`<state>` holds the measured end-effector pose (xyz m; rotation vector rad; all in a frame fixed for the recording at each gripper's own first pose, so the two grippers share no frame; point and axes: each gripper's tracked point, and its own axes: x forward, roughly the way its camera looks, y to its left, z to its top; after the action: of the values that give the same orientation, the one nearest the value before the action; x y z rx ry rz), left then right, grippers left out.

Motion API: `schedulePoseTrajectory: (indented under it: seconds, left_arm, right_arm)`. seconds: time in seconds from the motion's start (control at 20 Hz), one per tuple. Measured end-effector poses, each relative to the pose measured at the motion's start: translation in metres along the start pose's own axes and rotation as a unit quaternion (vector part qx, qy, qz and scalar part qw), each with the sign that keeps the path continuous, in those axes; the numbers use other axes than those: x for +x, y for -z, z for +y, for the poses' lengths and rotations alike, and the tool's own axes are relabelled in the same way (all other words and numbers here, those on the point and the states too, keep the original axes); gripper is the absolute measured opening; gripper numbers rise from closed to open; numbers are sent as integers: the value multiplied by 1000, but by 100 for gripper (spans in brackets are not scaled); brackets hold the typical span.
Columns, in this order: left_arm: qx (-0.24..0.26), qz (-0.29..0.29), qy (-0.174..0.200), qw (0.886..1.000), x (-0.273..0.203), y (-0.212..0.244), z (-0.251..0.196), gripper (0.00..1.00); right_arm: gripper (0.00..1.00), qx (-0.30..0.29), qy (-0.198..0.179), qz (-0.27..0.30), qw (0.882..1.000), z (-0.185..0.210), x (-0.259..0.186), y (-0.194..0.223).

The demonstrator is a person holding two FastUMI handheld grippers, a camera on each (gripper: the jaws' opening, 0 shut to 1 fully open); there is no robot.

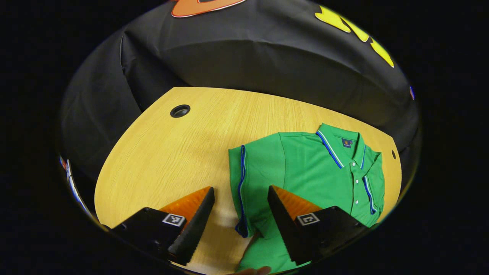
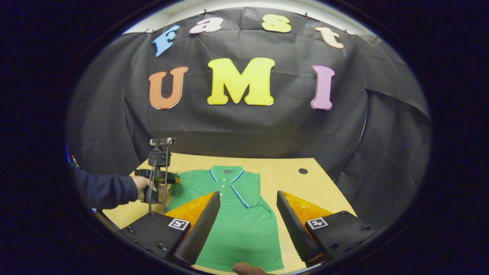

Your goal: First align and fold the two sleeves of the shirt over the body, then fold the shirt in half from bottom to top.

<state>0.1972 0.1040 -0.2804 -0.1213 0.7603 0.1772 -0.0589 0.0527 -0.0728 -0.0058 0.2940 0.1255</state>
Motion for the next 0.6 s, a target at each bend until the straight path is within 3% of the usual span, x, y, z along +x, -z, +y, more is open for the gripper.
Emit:
schedulePoseTrajectory:
  seconds: [0.15, 0.2, 0.3, 0.35, 0.4, 0.5, 0.6]
  left_arm:
    - [-9, 14, 1, 1000, 10, 5, -6, 75]
    - [-8, 15, 1, 1000, 10, 6, -6, 74]
    - [-11, 9, 8, 1000, 7, 0, -7, 66]
    - [-11, 7, 15, 1000, 7, -1, -13, 70]
    - [-6, 7, 14, 1000, 8, 1, -15, 52]
    - [17, 19, -4, 1000, 12, 4, -7, 41]
    - [22, 36, -2, 999, 15, 10, -7, 32]
  right_arm:
    - [95, -4, 0, 9, 1000, 3, 3, 4]
    - [89, -4, 0, 11, 1000, 4, 4, 5]
    - [89, 0, 1, 16, 1000, 4, 8, 7]
    - [95, 2, 1, 19, 1000, 4, 9, 8]
    - [95, 4, 2, 22, 1000, 4, 11, 10]
    - [89, 5, 3, 31, 1000, 5, 15, 14]
    - [95, 2, 3, 36, 999, 6, 15, 17]
